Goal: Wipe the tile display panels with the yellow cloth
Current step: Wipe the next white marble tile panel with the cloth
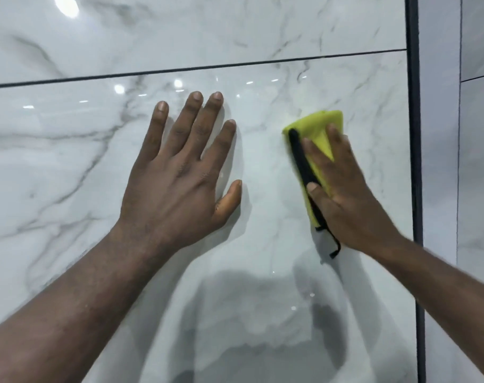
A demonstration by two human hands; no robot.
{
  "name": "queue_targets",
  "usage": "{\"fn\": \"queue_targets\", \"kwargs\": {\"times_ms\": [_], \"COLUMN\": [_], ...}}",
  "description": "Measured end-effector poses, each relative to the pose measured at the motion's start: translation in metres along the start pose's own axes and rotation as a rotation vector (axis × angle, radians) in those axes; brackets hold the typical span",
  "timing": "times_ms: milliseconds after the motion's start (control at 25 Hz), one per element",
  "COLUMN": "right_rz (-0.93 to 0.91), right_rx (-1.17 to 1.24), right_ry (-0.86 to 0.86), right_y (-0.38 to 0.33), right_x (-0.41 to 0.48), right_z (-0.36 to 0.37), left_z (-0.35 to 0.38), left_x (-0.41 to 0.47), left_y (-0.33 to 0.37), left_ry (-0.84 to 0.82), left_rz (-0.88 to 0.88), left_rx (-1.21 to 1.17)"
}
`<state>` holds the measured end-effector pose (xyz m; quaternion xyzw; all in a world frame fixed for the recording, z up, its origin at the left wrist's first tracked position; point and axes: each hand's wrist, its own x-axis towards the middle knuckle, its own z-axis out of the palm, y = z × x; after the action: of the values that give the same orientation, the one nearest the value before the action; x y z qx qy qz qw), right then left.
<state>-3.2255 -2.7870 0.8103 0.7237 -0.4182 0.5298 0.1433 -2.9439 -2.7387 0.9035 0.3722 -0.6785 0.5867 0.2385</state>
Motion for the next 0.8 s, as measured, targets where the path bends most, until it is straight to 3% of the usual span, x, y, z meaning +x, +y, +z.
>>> {"fn": "queue_targets", "kwargs": {"times_ms": [120,160,280,360,400,520,600,680,800], "right_rz": [0.394,0.407,0.066,-0.046,-0.018,0.355,0.422,0.255,-0.301], "right_rx": [0.203,0.226,0.059,-0.007,0.005,0.217,0.196,0.068,-0.225], "right_ry": [0.207,0.219,0.122,0.053,0.086,0.298,0.368,0.308,0.063], "right_y": [-0.032,-0.054,-0.104,-0.098,-0.095,-0.122,-0.164,-0.183,-0.157], "right_x": [0.044,0.051,0.024,0.008,0.014,0.048,0.054,0.033,-0.004], "right_z": [0.0,0.008,0.047,0.049,0.046,0.043,0.062,0.081,0.076], "left_z": [-0.015,-0.019,-0.032,-0.035,-0.036,-0.035,-0.034,-0.034,-0.034], "left_x": [-0.026,-0.033,-0.061,-0.082,-0.093,-0.109,-0.109,-0.109,-0.11], "left_y": [-0.036,-0.048,-0.08,-0.099,-0.106,-0.114,-0.112,-0.11,-0.107], "left_ry": [-0.004,-0.005,-0.002,-0.004,-0.007,-0.032,-0.053,-0.064,-0.083], "left_rz": [-0.041,-0.059,-0.098,-0.11,-0.118,-0.116,-0.116,-0.121,-0.138], "left_rx": [-0.003,-0.013,-0.01,0.013,0.014,0.008,0.012,0.021,0.022]}}
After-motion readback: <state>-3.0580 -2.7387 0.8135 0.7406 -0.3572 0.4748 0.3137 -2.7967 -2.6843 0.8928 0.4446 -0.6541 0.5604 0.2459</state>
